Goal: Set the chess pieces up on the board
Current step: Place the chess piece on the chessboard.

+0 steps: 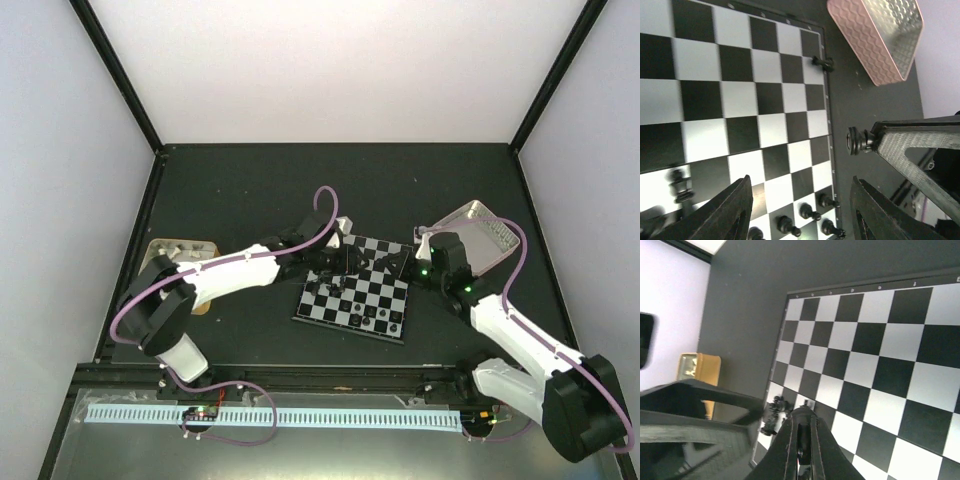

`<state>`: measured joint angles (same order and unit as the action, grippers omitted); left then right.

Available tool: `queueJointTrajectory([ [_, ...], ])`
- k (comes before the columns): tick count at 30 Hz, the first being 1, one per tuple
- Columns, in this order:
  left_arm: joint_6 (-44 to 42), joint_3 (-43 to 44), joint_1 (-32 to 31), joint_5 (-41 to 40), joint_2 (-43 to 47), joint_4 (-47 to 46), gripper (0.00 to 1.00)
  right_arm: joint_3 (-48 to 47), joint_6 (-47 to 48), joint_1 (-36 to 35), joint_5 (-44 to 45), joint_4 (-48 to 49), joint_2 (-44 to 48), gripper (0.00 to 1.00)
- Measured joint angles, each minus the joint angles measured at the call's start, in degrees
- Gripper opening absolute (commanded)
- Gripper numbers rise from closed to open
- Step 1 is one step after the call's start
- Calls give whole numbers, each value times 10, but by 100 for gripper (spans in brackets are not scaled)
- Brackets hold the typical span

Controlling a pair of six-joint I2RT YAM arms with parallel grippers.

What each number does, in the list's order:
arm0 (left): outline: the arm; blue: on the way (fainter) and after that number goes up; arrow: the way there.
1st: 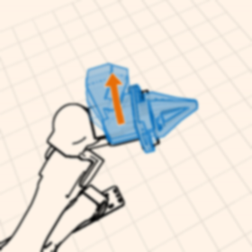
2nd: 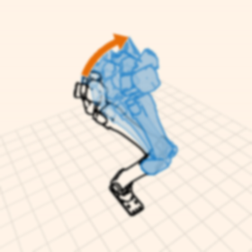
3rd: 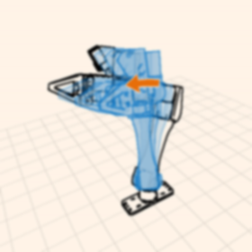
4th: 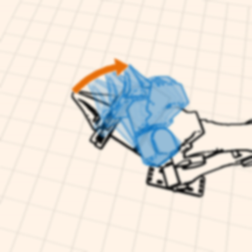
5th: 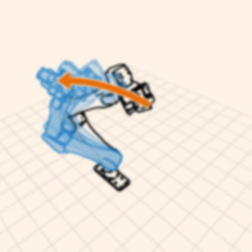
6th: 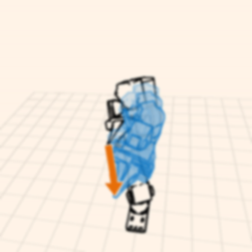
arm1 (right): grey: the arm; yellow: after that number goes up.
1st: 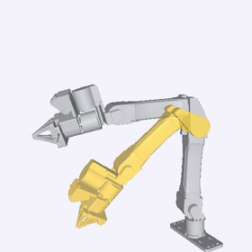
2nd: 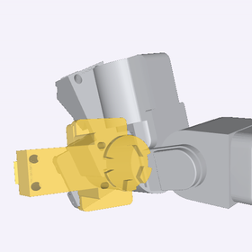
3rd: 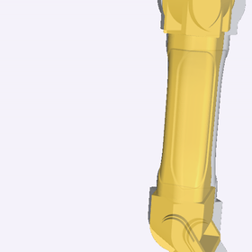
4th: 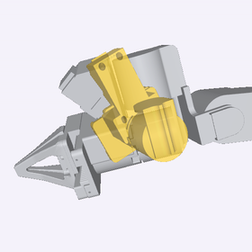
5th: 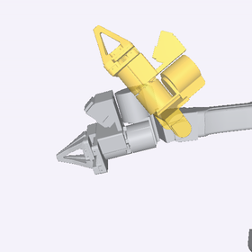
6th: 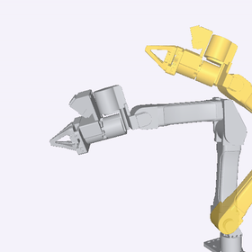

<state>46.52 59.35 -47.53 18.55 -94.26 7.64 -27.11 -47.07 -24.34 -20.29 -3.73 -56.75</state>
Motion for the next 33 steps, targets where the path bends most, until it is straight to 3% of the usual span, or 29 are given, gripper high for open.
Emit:
queueJointTrajectory([
  [11, 2, -87, 7, -232, 214, 92, 57, -81, 53, -48, 38, -80, -109, 1],
  [18, -14, -156, 7, -355, 410, 125, 68, -144, 73, -132, 71, -110, -167, 1],
  [25, -44, -223, 7, -428, 548, 139, 74, -198, 90, -198, 99, -139, -217, 1],
  [33, -52, -234, 7, -445, 575, 152, 75, -244, 112, -277, 164, -208, -263, 1],
])
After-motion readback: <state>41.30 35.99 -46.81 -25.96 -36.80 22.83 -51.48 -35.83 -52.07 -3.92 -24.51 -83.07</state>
